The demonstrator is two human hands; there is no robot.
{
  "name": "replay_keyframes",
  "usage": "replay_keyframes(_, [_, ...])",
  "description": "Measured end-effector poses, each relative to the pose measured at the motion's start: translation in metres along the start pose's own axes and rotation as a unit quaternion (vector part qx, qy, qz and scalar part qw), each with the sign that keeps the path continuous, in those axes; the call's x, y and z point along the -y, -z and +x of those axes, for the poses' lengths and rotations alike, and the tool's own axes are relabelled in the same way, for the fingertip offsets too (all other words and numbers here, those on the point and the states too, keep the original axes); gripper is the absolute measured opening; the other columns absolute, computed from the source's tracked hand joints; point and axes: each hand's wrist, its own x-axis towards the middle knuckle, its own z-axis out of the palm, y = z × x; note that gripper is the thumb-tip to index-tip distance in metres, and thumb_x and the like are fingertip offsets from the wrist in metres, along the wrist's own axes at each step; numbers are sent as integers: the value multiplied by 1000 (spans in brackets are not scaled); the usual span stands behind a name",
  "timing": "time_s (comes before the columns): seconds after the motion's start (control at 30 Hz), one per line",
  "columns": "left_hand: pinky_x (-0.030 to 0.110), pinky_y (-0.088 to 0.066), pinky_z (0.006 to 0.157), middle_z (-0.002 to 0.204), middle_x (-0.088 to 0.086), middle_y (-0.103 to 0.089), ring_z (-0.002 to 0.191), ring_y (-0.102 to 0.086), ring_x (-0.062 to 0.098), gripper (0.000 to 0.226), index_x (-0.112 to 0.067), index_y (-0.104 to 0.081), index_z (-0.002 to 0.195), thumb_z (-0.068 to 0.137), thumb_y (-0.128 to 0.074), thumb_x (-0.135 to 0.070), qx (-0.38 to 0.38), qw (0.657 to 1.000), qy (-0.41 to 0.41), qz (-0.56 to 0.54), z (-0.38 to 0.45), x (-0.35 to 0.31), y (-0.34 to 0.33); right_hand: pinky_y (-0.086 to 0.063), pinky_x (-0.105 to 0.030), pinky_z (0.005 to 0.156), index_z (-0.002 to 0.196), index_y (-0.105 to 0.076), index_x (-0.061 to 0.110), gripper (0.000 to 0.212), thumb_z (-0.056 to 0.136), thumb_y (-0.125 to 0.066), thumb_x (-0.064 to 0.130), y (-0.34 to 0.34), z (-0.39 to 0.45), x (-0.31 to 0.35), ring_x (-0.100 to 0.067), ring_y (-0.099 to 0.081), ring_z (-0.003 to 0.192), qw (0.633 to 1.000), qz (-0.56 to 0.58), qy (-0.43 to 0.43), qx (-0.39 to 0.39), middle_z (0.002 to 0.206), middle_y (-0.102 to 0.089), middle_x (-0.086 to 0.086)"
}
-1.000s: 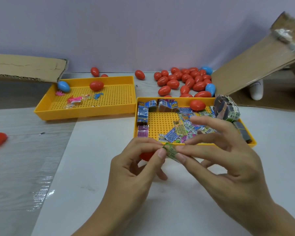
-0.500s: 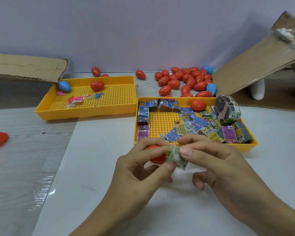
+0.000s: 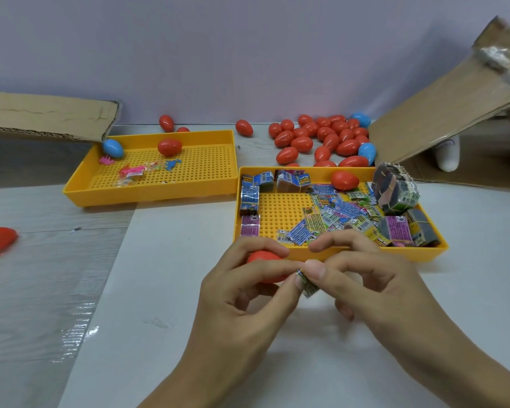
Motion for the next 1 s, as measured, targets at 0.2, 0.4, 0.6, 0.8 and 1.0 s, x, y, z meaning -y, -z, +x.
replay_keyframes(0.2, [31,-59,63,105,-7,-62,87,-68,22,9,-22,-79,93,85,-74,-20,-7,1000,2,11,0,1,0,-42,-22,50,75,-77,25,36,59,-78,57,0,0,-1,-10,-56,80,1000,9,18,-21,99,-56,16])
replay_keyframes(0.4, [28,-58,68,109,-4,-61,87,-67,20,18,-24,-78,100,85,-67,-25,1,1000,9,-15,0,0,0,-52,-49,55,67,-78,24,27,62,-79,51,3,0,4,-14,-60,90,999,29,31,-5,101,-59,11])
replay_keyframes(0.6, [25,-59,71,110,2,-63,91,-68,27,41,-27,-70,122,89,-62,-5,-3,998,4,-59,-1,4,-1,-39,-9,51,68,-79,27,18,64,-78,44,6,3,4,-2,-51,59,998,44,29,-41,98,-56,15])
replay_keyframes(0.8, [30,-61,70,108,1,-68,98,-69,29,38,-30,-69,115,79,-79,-21,-8,996,33,-82,-4,6,-1,-45,-14,60,67,-79,26,24,53,-87,44,5,3,3,-2,-51,69,998,50,18,-28,89,-56,16])
replay_keyframes(1.0, [35,-60,80,114,2,-62,106,-66,34,37,-23,-71,118,81,-74,-17,20,997,7,-76,-4,6,0,-45,-14,60,67,-80,23,26,51,-92,39,6,4,1,-3,-49,70,997,78,-7,-26,87,-56,17])
